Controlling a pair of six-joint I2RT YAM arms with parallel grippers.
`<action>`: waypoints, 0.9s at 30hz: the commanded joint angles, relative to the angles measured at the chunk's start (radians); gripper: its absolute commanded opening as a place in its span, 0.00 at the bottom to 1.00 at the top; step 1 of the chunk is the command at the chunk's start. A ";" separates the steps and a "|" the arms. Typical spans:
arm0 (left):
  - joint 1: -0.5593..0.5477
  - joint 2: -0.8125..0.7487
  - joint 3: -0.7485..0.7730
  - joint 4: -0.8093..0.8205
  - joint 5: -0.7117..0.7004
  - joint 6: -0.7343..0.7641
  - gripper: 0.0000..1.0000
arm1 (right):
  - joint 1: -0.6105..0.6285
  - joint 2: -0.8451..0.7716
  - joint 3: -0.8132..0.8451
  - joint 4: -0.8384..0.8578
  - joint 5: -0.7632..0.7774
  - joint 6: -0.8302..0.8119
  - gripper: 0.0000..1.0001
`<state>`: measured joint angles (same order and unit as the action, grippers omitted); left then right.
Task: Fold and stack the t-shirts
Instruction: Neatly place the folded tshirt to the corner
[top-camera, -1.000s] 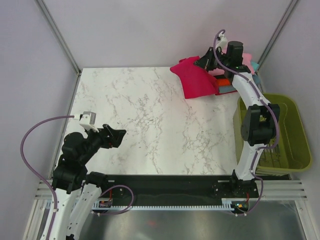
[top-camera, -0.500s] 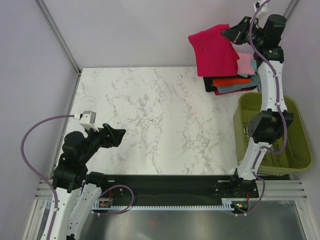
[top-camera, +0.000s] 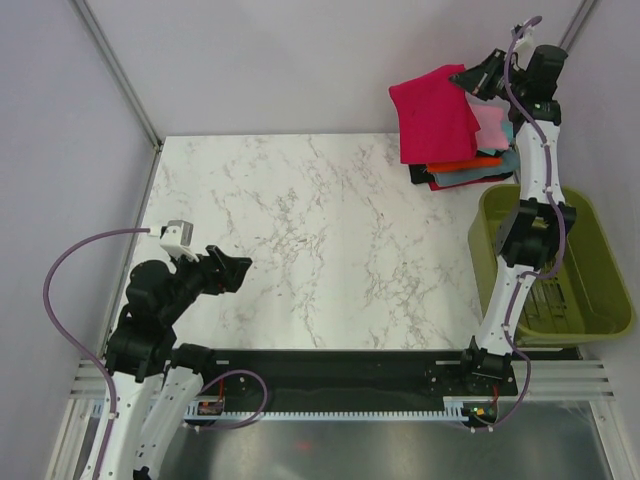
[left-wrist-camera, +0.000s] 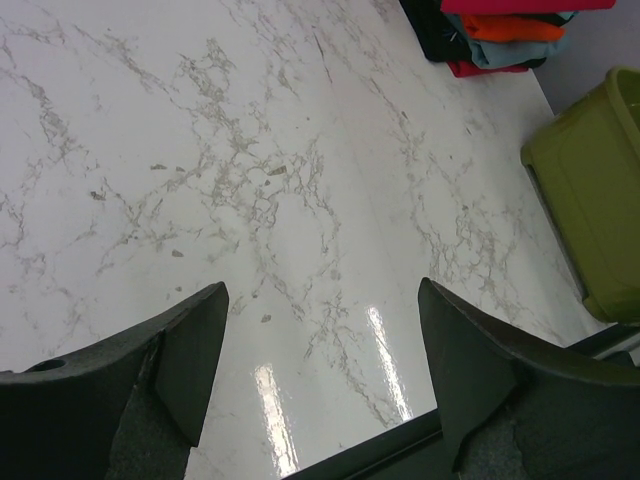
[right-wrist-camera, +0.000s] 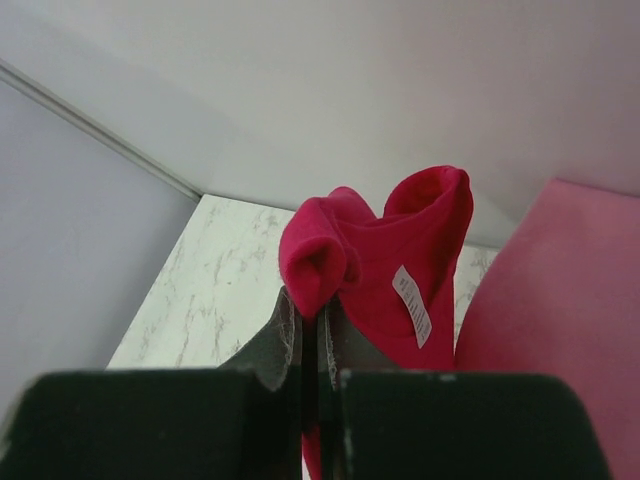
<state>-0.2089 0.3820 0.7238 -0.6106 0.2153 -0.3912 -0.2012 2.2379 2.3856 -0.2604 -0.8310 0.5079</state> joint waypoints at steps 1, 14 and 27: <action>0.006 0.014 -0.004 0.034 0.009 0.031 0.84 | -0.024 0.020 0.098 0.102 -0.020 0.046 0.00; 0.009 0.047 -0.003 0.035 0.018 0.029 0.83 | -0.118 0.219 0.199 0.251 0.009 0.153 0.00; 0.013 0.077 -0.001 0.037 0.018 0.029 0.83 | -0.148 0.353 0.204 0.293 0.234 0.078 0.00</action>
<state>-0.2024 0.4480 0.7238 -0.6102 0.2192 -0.3912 -0.2958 2.5473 2.5366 -0.0509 -0.6899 0.6128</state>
